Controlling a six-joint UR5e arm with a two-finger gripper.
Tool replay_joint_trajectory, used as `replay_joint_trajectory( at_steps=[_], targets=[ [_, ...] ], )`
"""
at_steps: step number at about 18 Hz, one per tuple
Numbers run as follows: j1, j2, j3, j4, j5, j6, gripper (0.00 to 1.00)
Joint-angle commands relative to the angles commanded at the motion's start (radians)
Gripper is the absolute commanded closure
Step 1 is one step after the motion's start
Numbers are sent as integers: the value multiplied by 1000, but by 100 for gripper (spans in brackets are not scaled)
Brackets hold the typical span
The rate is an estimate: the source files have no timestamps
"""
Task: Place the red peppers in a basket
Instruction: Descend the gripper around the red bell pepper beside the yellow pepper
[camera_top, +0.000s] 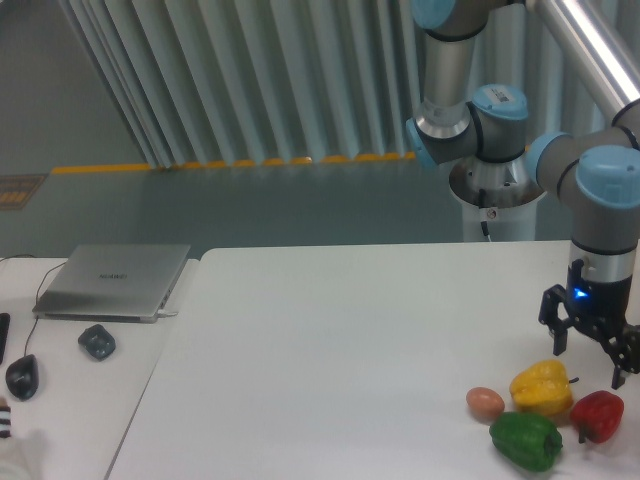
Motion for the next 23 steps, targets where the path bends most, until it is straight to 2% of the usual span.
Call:
replay_joint_trajectory(
  at_steps=[7,23],
  targets=[
    [0,-52,45,0,11,2,0],
    [12,-94,32,20,14,38,0]
  ],
)
